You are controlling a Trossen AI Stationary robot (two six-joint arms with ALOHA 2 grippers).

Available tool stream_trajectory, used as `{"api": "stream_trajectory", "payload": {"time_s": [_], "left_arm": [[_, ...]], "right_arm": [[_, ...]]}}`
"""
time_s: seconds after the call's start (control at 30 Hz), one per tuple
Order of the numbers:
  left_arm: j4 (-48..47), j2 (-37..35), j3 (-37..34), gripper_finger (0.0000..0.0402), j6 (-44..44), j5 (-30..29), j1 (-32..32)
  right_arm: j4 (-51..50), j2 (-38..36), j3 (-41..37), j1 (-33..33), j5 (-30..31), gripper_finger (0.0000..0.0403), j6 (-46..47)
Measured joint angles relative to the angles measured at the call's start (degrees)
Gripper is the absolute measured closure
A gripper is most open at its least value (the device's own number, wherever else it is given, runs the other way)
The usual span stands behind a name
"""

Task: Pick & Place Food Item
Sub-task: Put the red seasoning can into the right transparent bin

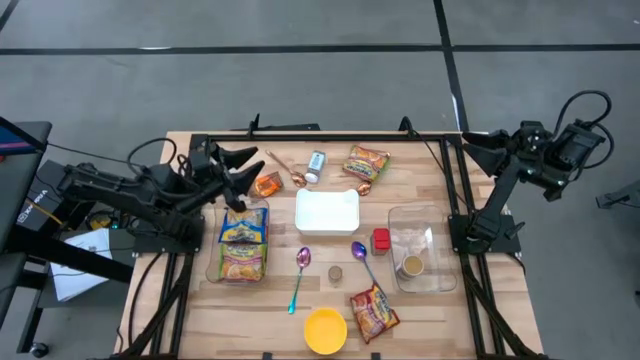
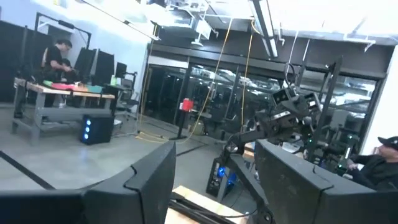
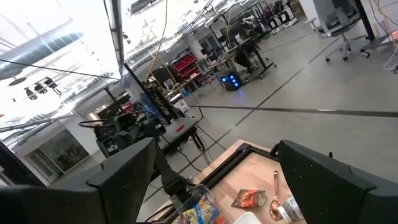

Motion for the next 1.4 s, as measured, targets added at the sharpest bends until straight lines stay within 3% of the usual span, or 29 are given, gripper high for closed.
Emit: {"api": "stream_trajectory", "payload": {"time_s": [0.57,0.77,0.97,1.13,1.27,1.4], "left_arm": [[0.2,0.0,0.0,0.019,0.6,0.0,0.0],[2.0,3.0,0.8,0.0159,0.9,0.0,0.0],[0.6,12.9,11.5,0.008,8.5,0.4,0.1],[-10.0,20.6,26.1,0.0017,12.6,0.7,3.0],[-17.6,25.5,36.7,0.0008,12.8,4.3,5.9],[-19.2,28.9,42.7,0.0007,15.7,10.0,8.4]], "right_arm": [[-0.7,0.0,0.0,0.0,0.0,0.0069,0.0],[-0.7,0.0,0.0,0.0,0.0,0.0069,0.0],[-0.7,0.0,0.0,0.0,0.0,0.0069,0.0],[-0.7,0.0,0.0,0.0,0.0,0.0069,0.0],[-0.9,0.0,0.0,0.0,0.0,0.0069,0.0],[-1.5,0.0,0.0,0.0,-0.1,0.0069,0.0]]}}
